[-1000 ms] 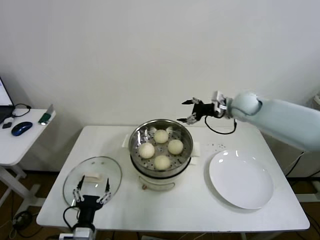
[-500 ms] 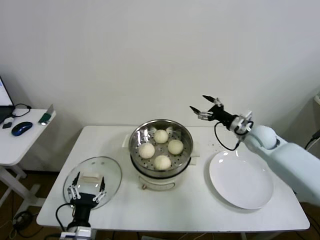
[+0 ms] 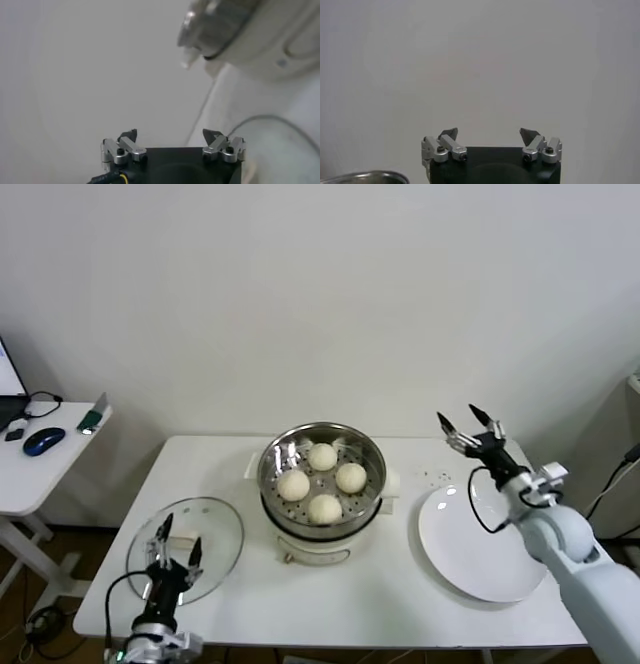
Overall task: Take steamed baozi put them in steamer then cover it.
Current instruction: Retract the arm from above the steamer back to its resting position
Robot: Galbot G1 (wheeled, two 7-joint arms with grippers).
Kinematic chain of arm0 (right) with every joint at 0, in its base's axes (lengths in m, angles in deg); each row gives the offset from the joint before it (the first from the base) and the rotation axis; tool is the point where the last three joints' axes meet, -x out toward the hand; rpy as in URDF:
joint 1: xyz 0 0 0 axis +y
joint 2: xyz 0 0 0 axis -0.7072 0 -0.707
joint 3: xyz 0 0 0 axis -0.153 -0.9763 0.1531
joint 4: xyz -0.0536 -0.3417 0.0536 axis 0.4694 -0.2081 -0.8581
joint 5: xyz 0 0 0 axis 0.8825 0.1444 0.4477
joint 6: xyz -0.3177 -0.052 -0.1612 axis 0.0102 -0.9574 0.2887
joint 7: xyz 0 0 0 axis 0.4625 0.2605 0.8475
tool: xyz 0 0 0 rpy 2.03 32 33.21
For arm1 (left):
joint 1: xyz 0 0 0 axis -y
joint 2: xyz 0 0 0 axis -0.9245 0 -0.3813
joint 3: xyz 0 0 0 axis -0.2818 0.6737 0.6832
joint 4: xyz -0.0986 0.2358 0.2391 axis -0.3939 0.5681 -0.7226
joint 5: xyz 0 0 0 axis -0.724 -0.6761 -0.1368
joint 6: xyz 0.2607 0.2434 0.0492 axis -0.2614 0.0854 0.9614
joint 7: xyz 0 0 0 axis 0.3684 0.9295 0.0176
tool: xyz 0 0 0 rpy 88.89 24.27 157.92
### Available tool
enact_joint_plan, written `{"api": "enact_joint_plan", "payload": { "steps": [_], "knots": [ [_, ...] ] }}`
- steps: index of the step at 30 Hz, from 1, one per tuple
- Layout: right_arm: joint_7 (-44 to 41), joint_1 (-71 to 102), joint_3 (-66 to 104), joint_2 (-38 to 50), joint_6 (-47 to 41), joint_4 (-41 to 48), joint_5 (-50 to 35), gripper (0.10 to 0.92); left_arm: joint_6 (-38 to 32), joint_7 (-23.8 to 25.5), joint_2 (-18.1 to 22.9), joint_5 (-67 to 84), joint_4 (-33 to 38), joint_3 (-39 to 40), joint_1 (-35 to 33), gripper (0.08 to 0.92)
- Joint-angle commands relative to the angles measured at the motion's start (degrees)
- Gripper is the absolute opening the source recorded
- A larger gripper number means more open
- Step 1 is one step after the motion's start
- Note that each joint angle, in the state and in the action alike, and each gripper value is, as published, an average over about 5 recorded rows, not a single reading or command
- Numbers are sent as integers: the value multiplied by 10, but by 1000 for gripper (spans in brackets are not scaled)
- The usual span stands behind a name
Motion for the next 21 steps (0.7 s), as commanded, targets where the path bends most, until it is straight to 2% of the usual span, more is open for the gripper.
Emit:
{"api": "enact_joint_plan", "payload": {
  "steps": [1,6,13,21],
  "knots": [
    [-18,208,188,-68,-1,-35,51,823,-46,26,-30,-308,-168,-11,77,823],
    [-21,221,198,-84,4,-35,66,823,-57,27,-31,-349,-216,-31,102,823],
    [-21,219,198,-84,7,-33,74,823,-47,-38,-30,-333,-264,-35,136,823],
    [-23,219,191,-90,11,-29,99,823,-44,-94,-25,-285,-277,-24,159,823]
  ]
}}
